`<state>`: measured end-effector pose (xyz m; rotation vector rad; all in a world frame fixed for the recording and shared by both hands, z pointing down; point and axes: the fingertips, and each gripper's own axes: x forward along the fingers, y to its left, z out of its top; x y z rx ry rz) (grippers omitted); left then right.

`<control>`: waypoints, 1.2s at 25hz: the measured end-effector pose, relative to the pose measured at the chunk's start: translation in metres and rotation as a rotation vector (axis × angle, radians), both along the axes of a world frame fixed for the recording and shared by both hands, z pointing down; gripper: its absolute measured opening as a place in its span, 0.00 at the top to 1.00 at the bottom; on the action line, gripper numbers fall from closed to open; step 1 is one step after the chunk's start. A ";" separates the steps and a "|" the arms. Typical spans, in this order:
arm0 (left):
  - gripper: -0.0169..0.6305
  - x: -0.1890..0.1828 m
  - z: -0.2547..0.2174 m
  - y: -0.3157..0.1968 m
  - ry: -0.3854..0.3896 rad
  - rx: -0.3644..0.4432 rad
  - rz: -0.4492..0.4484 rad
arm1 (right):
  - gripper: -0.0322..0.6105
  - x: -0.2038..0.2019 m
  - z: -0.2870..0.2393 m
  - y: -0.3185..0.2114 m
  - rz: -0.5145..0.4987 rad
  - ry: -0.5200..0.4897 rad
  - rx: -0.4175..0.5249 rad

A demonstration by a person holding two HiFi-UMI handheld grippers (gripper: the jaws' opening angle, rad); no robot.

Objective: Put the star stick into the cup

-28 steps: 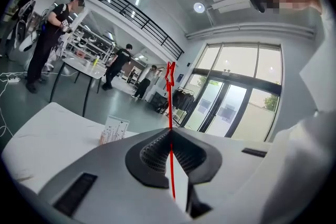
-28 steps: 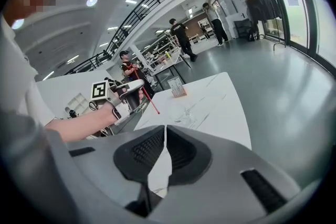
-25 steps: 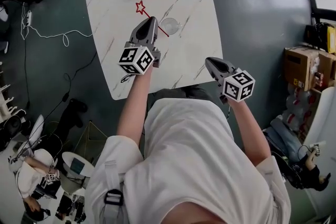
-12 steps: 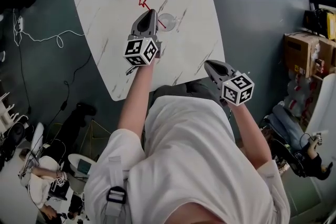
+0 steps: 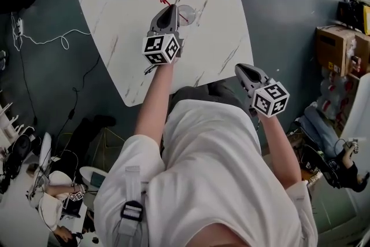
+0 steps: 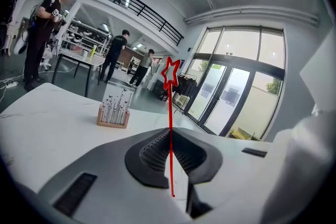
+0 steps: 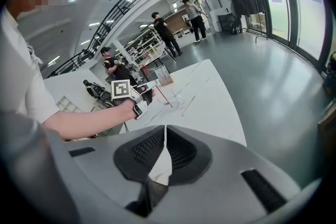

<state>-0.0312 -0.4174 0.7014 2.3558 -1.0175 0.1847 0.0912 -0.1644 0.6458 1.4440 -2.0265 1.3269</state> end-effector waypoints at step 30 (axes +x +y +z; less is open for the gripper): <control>0.70 -0.040 0.010 0.095 -0.004 -0.275 0.062 | 0.90 -0.003 -0.025 0.015 -0.012 0.025 0.137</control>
